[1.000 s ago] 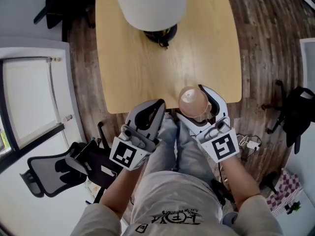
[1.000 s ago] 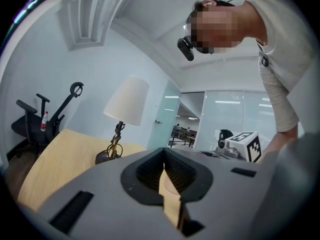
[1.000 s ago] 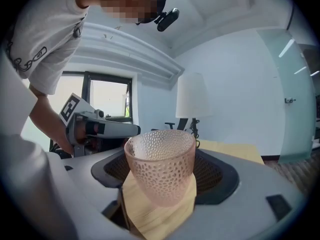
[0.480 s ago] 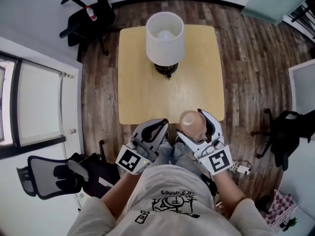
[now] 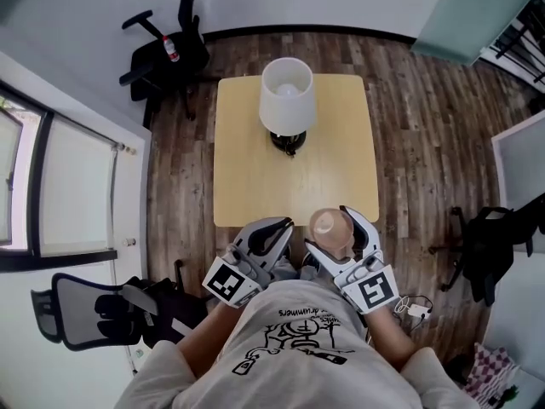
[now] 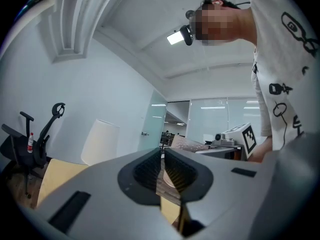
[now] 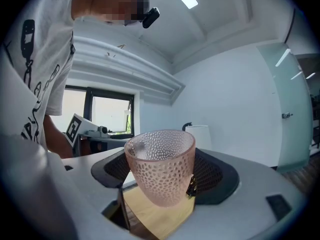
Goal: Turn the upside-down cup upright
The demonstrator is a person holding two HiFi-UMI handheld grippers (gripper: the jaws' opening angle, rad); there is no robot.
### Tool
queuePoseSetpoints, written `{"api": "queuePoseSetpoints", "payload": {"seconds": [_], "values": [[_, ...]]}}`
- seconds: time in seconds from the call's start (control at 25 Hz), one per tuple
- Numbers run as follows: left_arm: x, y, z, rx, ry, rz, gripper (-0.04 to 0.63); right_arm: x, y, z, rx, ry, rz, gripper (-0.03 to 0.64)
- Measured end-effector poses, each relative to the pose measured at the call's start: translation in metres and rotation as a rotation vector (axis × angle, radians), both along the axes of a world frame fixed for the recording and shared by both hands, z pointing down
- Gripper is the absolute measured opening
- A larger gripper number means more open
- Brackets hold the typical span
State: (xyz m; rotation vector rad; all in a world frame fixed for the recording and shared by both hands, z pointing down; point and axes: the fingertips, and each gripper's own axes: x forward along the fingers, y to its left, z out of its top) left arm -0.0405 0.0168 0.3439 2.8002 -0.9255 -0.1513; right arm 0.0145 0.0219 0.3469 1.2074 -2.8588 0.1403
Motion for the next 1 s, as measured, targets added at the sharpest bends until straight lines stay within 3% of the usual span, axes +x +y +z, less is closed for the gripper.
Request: {"api": "queuePoseSetpoints", "payload": {"seconds": [0.12, 0.2, 0.32, 0.6, 0.84, 1.0], "values": [[0.001, 0.003, -0.004, 0.001, -0.001, 0.005, 0.011, 0.003, 0.005, -0.003, -0.017, 0.006, -0.009, 0.367], [0.003, 0.003, -0.006, -0.008, 0.004, 0.014, 0.036, 0.007, 0.003, -0.006, -0.046, -0.052, -0.004, 0.368], [0.005, 0.004, -0.008, -0.007, 0.012, 0.048, 0.147, 0.016, -0.004, -0.008, -0.149, -0.279, 0.024, 0.367], [0.009, 0.004, -0.011, 0.011, 0.011, 0.131, 0.284, 0.041, -0.02, -0.005, -0.38, -0.822, 0.104, 0.367], [0.022, 0.006, -0.01, 0.018, -0.013, 0.23, 0.322, 0.051, -0.026, 0.0, -0.492, -1.231, 0.08, 0.367], [0.034, 0.004, -0.009, 0.03, -0.02, 0.269, 0.328, 0.048, -0.025, 0.0, -0.538, -1.397, 0.041, 0.368]]}}
